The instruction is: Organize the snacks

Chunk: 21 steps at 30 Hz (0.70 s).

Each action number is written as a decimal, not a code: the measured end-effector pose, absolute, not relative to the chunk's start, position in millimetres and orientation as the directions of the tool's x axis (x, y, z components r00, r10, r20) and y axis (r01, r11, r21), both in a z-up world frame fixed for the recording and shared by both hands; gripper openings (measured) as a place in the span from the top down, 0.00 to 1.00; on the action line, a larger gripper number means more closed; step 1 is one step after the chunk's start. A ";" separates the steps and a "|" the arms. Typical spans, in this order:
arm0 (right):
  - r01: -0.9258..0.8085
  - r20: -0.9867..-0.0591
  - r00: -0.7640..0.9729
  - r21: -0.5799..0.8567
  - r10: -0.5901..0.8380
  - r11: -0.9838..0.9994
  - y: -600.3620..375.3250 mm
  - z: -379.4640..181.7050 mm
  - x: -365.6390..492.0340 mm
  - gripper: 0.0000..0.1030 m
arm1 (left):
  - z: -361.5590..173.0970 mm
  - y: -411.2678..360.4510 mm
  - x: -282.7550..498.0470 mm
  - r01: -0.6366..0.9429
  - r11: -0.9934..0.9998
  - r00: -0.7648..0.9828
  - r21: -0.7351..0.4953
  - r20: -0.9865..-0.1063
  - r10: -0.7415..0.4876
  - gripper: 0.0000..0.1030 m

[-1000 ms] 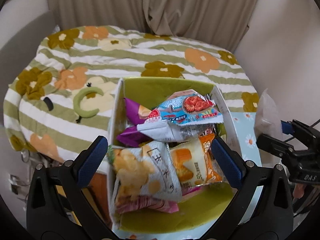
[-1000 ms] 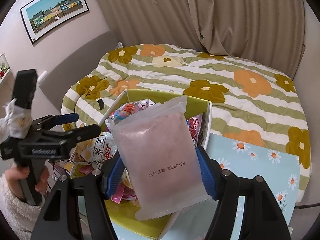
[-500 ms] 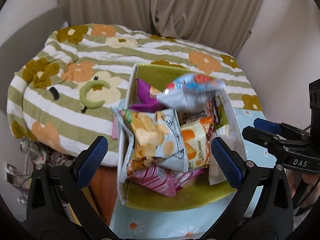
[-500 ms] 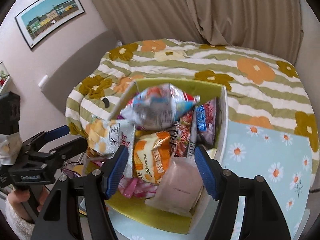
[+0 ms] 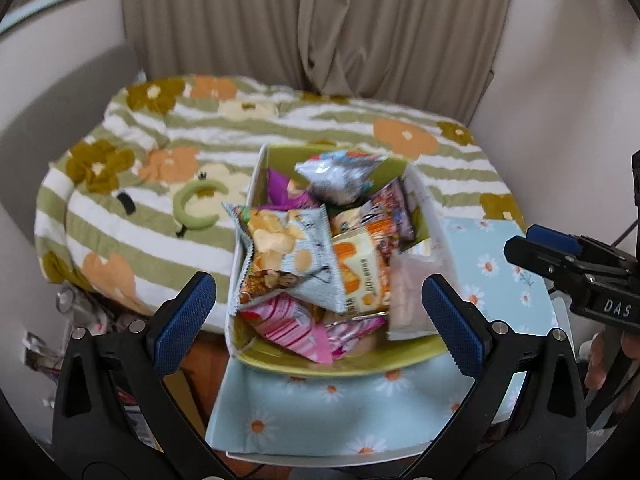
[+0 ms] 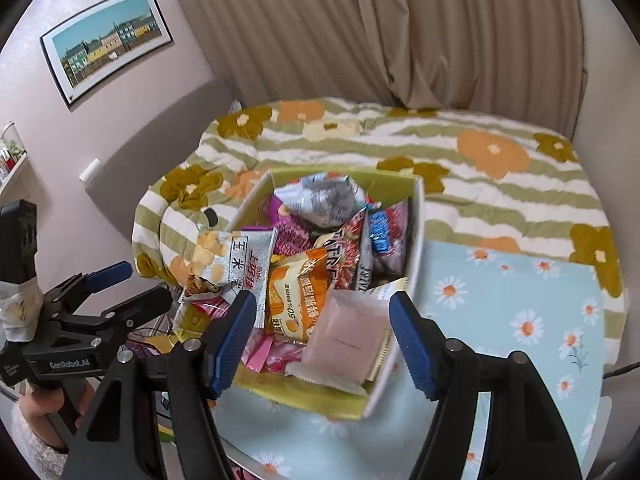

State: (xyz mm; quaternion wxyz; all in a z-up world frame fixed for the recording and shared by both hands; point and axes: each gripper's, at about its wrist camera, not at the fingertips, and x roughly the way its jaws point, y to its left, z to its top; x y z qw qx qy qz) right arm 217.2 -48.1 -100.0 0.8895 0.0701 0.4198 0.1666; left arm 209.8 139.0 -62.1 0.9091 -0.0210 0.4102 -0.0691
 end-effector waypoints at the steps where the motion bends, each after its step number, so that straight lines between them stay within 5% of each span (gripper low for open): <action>1: -0.228 -0.715 0.609 0.257 0.344 0.939 -53.9 -93.2 208.3 0.37 | -54.8 133.2 201.3 0.115 0.990 0.669 -0.085 -0.730 -0.140 0.01; 4: -0.188 -0.689 0.662 0.229 0.296 0.955 -71.2 -74.4 179.6 0.35 | -34.3 118.0 175.1 0.124 0.990 0.712 -0.063 -0.690 -0.133 0.01; 8: -0.131 -0.652 0.723 0.198 0.230 0.971 -91.9 -54.5 142.9 0.10 | -14.1 100.2 140.8 0.132 0.990 0.761 -0.058 -0.633 -0.139 0.01; 21: 0.070 -0.609 0.793 0.081 -0.007 0.994 -133.2 -41.6 56.0 0.08 | 4.6 60.2 70.9 0.137 0.990 0.821 0.008 -0.561 -0.109 0.01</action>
